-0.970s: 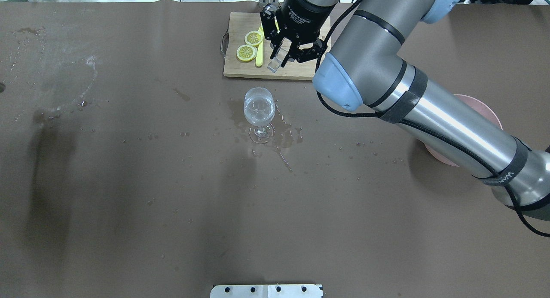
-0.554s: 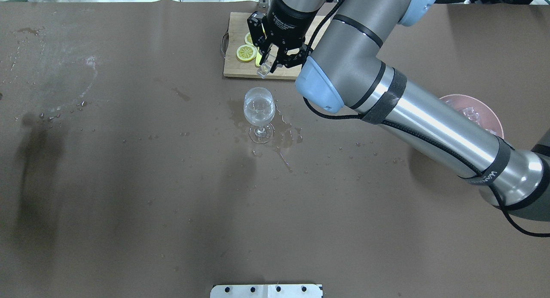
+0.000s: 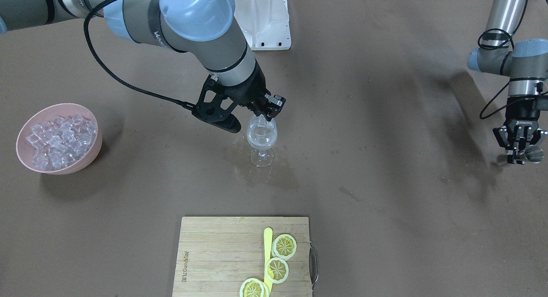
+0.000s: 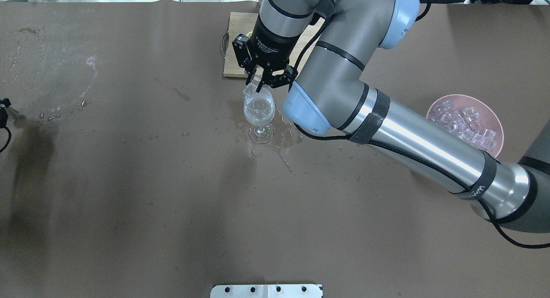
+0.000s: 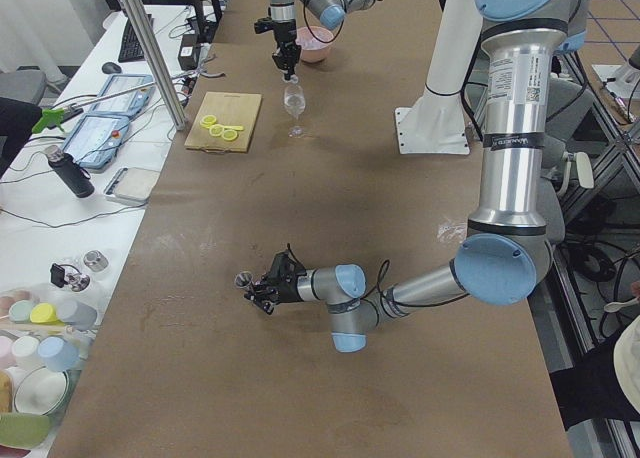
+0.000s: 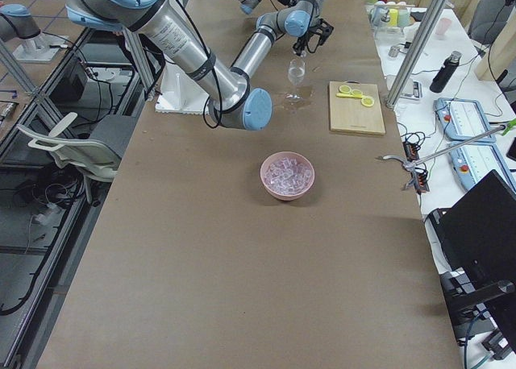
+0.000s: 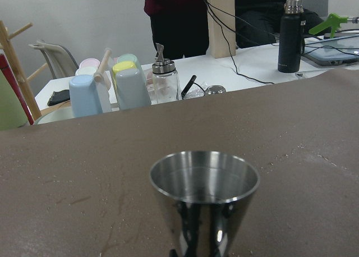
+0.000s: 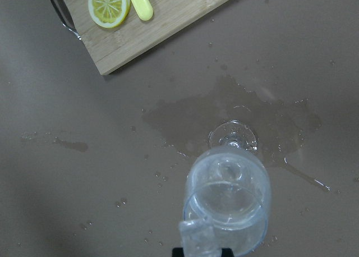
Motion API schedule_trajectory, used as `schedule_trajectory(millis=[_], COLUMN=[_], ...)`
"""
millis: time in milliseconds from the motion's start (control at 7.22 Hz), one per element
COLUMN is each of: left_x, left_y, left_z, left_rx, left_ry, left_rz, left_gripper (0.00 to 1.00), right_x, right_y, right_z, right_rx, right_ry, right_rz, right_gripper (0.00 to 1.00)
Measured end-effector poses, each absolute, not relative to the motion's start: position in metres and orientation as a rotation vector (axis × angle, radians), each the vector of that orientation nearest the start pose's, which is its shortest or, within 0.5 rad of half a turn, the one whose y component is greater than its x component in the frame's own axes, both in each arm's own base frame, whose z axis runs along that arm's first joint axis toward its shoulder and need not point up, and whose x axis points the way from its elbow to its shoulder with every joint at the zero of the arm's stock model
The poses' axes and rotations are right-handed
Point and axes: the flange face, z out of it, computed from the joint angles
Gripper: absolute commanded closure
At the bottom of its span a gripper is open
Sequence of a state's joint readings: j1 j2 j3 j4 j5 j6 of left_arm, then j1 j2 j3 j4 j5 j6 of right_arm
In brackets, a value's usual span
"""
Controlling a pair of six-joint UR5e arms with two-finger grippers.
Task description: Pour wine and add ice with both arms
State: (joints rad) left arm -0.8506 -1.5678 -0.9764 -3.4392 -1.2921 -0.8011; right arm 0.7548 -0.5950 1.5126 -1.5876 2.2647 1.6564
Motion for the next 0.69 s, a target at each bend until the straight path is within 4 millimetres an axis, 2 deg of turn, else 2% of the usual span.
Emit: schedule_trajectory(millis=[277,416,693], left_x=[0.179,0.179,0.177], left_y=[-0.431,-0.427,-0.422], left_z=[0.749,0.751,0.753], left_rx=[1.079,1.078,1.075], left_ry=[0.701,0.704,0.709], left_rz=[-0.238,-0.234,-0.224], left_gripper=[1.00,0.82,0.47], right_x=[-0.467,-0.466,-0.466], right_y=[-0.533,-0.532,-0.531], right_z=[0.075,0.085,0.092], right_rx=[-0.322,-0.319,-0.319], right_ry=[-1.057,-1.064,-1.066], right_rz=[0.430,0.425,0.427], right_gripper=[1.00,1.00,1.00])
